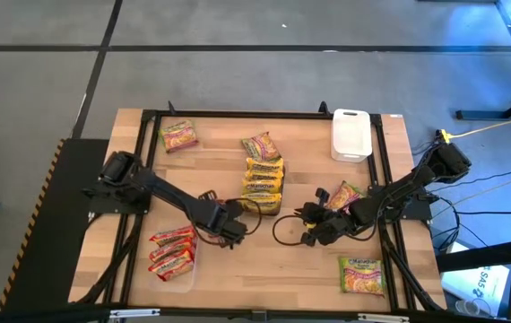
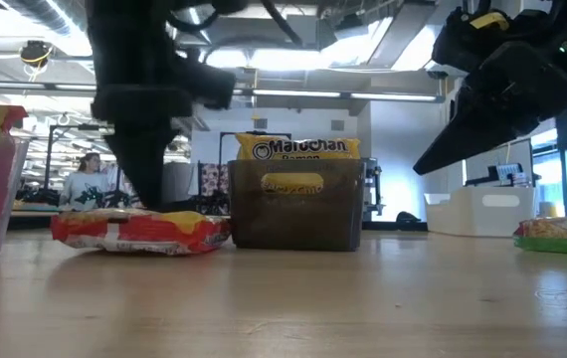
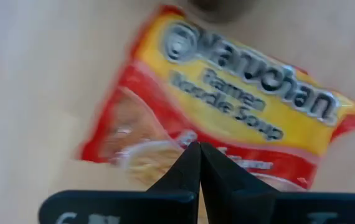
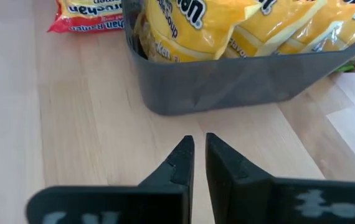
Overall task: Sort Maruchan noodles
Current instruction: Put the red noodle pack into the transparent bin
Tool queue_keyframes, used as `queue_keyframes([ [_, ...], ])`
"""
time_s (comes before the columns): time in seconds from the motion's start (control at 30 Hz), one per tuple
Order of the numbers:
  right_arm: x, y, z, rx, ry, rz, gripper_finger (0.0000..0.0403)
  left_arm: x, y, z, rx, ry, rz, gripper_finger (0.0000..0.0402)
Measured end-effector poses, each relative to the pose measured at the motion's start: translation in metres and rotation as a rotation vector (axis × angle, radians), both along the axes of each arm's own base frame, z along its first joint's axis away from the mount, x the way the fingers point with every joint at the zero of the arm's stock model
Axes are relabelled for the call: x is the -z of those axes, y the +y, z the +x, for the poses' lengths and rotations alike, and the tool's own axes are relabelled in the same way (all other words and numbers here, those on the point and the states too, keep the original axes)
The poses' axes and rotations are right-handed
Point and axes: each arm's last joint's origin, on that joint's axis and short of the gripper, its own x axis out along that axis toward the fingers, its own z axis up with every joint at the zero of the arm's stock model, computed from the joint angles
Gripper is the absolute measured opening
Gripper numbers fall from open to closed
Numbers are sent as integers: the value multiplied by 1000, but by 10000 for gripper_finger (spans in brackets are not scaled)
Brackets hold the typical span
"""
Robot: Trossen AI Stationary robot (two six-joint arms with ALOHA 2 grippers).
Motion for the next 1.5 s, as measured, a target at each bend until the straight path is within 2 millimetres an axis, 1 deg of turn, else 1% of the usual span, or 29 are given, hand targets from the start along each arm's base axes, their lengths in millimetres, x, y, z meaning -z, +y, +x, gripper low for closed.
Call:
queue_keyframes([
  [0.07, 0, 0, 0, -5, 3, 5, 17, 6, -3, 2, -5, -14, -59, 0],
  [0.17, 1, 2, 0, -28, 17, 29, 17, 8, -10, 3, -52, -52, -124, 0],
  [0.33, 0, 13, -3, -122, 18, 53, 17, 5, -33, 13, -52, -203, -242, 0],
  [0.47, -4, 30, -3, -214, -46, 92, 17, 9, -50, 30, -50, -386, -338, 0],
  [0.57, -2, 44, -2, -273, -90, 118, 17, 23, -61, 45, -18, -485, -389, 0],
  [0.67, 5, 55, -1, -325, -108, 153, 17, 36, -68, 59, 19, -583, -434, 0],
  [0.73, 8, 62, 0, -353, -131, 177, 17, 39, -71, 67, 54, -657, -441, 0],
  [0.83, 9, 72, -2, -385, -167, 201, 17, 34, -71, 76, 98, -788, -414, 0],
  [0.9, 7, 78, -4, -404, -189, 216, 17, 23, -72, 81, 122, -897, -394, 0],
  [0.97, 4, 83, -5, -421, -218, 236, 17, 11, -72, 81, 157, -947, -372, 0],
  [1.03, 2, 87, -7, -432, -245, 260, 17, 5, -74, 79, 180, -957, -369, 0],
  [1.13, -1, 92, -9, -408, -270, 341, 17, -5, -80, 72, 209, -940, -367, 0],
  [1.2, -1, 92, -9, -394, -261, 395, 19, -6, -84, 67, 212, -918, -357, 0],
  [1.27, 0, 92, -9, -379, -255, 437, 31, -5, -87, 64, 202, -907, -333, 0],
  [1.33, 2, 94, -8, -372, -255, 471, 55, -5, -90, 62, 166, -921, -330, 0],
  [1.5, 19, 100, -7, -380, -213, 499, 148, -5, -90, 62, 154, -920, -329, 0],
])
